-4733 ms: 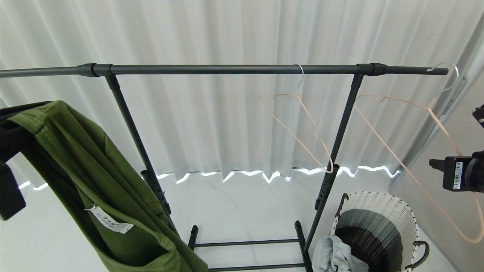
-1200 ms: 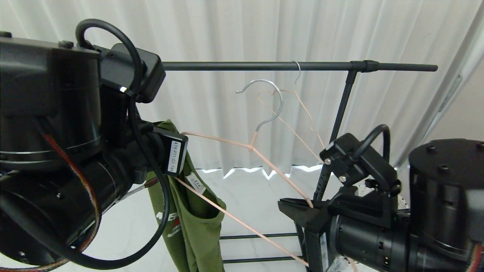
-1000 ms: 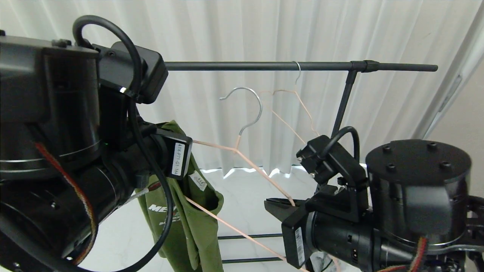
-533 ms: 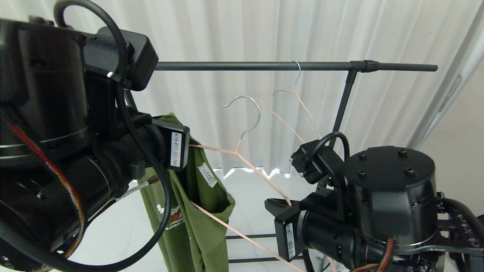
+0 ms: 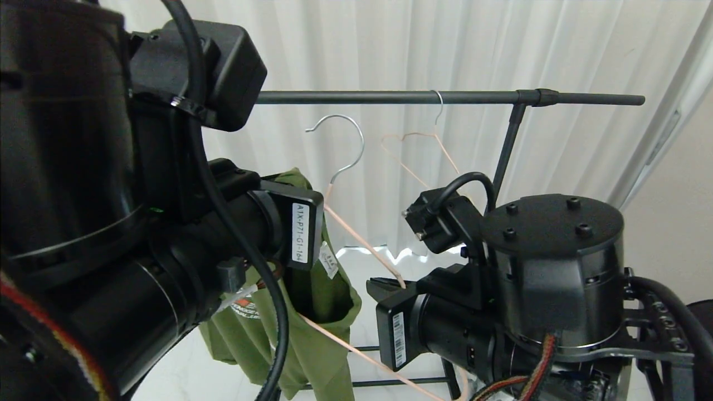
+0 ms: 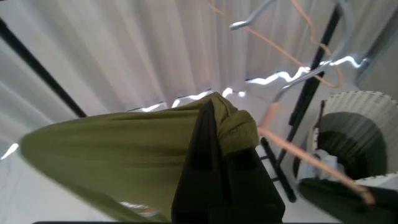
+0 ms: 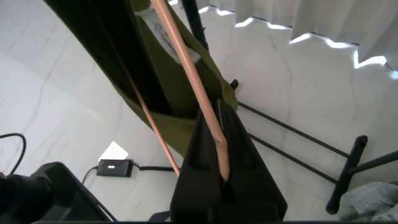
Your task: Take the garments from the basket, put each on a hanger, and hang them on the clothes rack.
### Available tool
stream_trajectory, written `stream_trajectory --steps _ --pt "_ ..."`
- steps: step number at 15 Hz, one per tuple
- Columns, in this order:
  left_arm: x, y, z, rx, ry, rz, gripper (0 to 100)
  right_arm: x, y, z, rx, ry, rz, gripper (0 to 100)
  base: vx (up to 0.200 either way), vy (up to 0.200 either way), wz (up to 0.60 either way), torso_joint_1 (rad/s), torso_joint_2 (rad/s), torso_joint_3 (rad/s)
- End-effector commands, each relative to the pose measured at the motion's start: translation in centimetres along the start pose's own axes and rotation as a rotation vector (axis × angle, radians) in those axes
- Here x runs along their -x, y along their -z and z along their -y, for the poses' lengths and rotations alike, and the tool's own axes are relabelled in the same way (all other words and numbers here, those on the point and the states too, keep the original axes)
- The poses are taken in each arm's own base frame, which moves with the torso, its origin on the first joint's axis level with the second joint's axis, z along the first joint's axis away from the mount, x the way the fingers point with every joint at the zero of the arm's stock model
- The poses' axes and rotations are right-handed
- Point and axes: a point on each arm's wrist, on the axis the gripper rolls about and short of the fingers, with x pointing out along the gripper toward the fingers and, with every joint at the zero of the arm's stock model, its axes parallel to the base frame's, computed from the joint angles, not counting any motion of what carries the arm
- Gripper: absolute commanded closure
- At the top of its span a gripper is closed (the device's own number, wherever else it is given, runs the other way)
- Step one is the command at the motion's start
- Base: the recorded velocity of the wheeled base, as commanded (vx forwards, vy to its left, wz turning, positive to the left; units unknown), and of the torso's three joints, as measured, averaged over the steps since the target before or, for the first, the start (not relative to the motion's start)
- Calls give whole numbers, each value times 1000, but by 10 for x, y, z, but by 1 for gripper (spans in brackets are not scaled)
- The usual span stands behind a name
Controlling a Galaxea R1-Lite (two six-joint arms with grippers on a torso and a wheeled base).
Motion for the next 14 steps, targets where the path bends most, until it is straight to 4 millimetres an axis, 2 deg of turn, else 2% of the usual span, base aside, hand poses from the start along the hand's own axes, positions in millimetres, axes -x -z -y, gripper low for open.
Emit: stream_trajectory --steps 1,6,14 --pt "-2 1 8 -11 16 -7 100 -4 2 -4 5 -6 -5 100 0 0 0 0 0 0" --pt "2 6 3 -16 10 -11 100 -1 -1 -2 4 49 27 100 0 0 0 0 0 0" --pt "14 14 -8 -29 4 -12 100 22 -26 -4 134 30 169 100 0 0 0 0 0 0"
